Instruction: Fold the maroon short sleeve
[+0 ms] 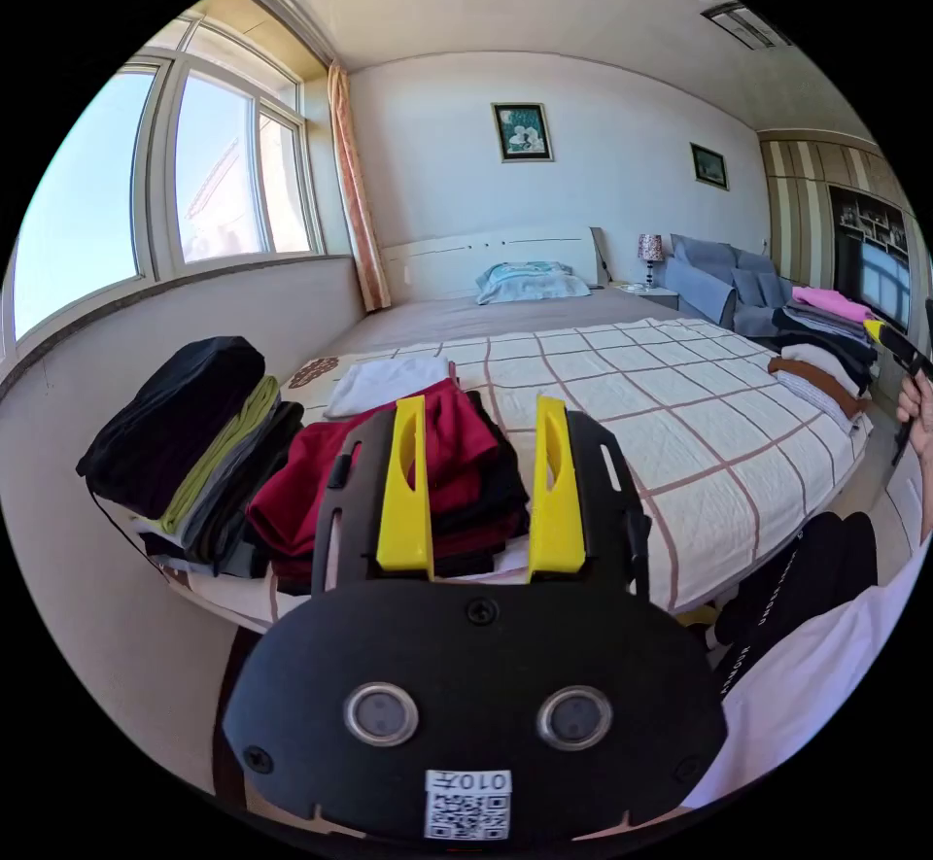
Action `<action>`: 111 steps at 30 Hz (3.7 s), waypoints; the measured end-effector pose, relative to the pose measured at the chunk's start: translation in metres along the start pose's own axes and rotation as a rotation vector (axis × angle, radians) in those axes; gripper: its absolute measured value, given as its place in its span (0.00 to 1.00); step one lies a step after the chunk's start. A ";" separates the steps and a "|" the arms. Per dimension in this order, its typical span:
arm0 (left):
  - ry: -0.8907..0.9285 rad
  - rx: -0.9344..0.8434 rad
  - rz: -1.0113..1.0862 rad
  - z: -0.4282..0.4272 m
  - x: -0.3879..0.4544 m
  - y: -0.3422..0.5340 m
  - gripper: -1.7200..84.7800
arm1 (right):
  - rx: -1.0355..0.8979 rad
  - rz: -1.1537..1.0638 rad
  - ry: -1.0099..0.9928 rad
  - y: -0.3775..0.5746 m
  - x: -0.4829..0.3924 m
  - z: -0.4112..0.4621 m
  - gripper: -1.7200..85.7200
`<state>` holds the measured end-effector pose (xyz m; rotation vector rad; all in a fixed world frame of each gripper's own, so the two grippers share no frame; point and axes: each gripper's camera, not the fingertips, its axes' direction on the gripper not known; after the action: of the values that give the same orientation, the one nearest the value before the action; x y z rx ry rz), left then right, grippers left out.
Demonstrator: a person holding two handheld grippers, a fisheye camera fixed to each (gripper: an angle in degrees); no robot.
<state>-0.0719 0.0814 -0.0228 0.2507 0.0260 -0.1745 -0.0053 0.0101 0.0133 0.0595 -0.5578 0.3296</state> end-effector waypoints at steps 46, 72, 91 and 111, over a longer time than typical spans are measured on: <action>1.215 0.490 -0.402 0.009 0.002 -0.278 0.03 | 0.052 0.285 0.122 0.094 0.092 -0.075 0.05; 0.395 -0.134 0.979 0.172 0.343 -0.028 0.16 | -0.286 0.483 0.127 0.158 0.171 0.030 0.06; 0.836 -0.052 0.550 0.142 0.212 -0.183 0.02 | -0.538 0.184 0.445 0.142 0.177 0.158 0.14; 0.681 -0.376 -0.040 0.365 0.013 -0.321 0.03 | -0.242 -0.080 0.673 -0.182 0.139 0.159 0.07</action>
<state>-0.1136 -0.3177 0.2517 -0.0758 0.7333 -0.1146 0.0835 -0.1448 0.2272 -0.2562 0.0757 0.1835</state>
